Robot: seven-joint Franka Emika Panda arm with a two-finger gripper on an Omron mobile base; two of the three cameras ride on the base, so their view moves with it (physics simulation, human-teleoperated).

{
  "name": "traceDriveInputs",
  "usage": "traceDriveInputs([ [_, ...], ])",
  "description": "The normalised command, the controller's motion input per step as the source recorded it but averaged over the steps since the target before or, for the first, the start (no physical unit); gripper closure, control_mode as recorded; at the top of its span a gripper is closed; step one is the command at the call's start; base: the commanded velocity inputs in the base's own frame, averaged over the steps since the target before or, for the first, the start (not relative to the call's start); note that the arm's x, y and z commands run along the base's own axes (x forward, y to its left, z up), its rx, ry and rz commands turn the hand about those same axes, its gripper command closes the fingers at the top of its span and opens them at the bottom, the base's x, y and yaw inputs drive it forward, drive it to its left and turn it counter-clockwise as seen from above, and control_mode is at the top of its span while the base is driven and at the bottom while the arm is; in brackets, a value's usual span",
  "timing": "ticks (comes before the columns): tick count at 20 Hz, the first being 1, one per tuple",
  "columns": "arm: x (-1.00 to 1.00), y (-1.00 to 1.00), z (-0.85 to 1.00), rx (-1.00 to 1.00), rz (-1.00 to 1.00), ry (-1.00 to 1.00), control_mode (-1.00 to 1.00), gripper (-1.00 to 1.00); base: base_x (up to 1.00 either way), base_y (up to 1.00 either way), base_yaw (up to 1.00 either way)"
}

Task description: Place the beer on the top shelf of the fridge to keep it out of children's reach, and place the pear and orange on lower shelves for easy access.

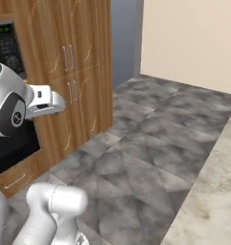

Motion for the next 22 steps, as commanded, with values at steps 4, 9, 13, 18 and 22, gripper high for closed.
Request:
traceDriveInputs([
  [4, 0.00, 0.00, 0.00, 0.00, 0.00, 0.00, 1.00, -1.00, 1.00, -0.17, -0.34],
  [9, 0.00, 0.00, 0.00, 0.00, 0.00, 0.00, 1.00, -1.00, 1.00, -0.20, -0.40],
  [13, 0.00, 0.00, 0.00, 0.00, 0.00, 0.00, 1.00, -1.00, 0.94, -0.14, -0.46],
  [18, 0.00, 0.00, 0.00, 0.00, 0.00, 0.00, 1.00, -1.00, 0.94, -0.04, -0.44],
  [22, 0.00, 0.00, 0.00, 0.00, 0.00, 0.00, 1.00, -1.00, 1.00, 0.00, -0.39],
])
